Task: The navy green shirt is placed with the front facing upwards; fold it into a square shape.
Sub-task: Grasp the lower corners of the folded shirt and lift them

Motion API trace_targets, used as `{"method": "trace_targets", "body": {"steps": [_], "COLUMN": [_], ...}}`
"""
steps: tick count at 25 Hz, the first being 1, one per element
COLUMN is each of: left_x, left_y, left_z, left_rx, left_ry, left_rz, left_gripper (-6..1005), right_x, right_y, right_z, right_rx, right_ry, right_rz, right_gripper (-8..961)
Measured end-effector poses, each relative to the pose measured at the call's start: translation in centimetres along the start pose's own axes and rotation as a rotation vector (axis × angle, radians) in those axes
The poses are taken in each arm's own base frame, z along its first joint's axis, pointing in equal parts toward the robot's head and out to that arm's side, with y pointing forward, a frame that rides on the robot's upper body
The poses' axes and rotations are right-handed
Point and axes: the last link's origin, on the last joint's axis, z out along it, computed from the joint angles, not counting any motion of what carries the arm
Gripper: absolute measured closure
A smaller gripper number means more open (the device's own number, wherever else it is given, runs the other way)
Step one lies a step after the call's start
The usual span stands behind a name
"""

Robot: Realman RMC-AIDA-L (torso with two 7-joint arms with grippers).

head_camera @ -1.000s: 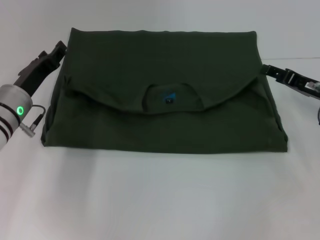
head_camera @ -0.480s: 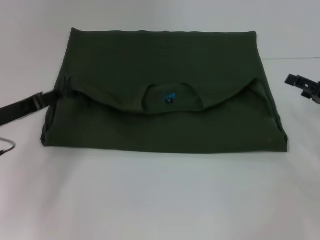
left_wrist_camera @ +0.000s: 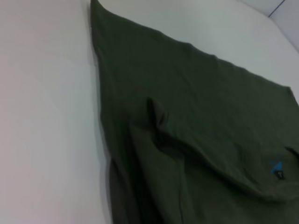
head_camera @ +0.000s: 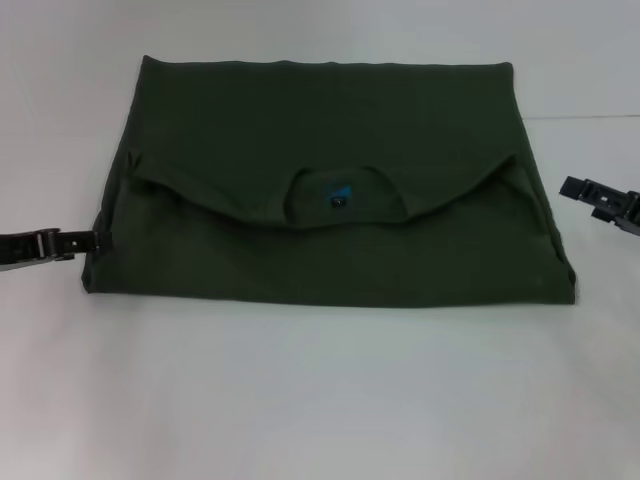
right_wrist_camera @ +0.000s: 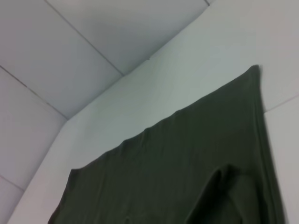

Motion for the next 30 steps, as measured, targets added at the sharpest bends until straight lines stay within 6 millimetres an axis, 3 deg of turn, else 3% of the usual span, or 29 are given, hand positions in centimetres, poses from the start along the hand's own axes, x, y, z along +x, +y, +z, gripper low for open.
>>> {"method": "trace_targets", "body": {"steps": [12, 22, 30], "left_x": [-0.6, -0.9, -1.0], "left_y": [-0.4, 0.3, 0.7], "left_z": [2.3, 3.8, 4.3], "left_rx": [0.083, 0.073, 0.067], "left_ry": [-0.002, -0.008, -0.017], "left_rz": [0.019, 0.032, 0.036], "left_gripper": [320, 353, 380], "right_x": [0.5, 0.6, 0.8], "right_y": [0.0, 0.0, 0.0], "right_z": [0.0, 0.1, 0.2], "right_rx": [-0.002, 0.002, 0.001], "right_ry": [0.013, 0.018, 0.022], "right_rz": [0.001, 0.001, 0.006], "right_gripper": [27, 28, 28]}}
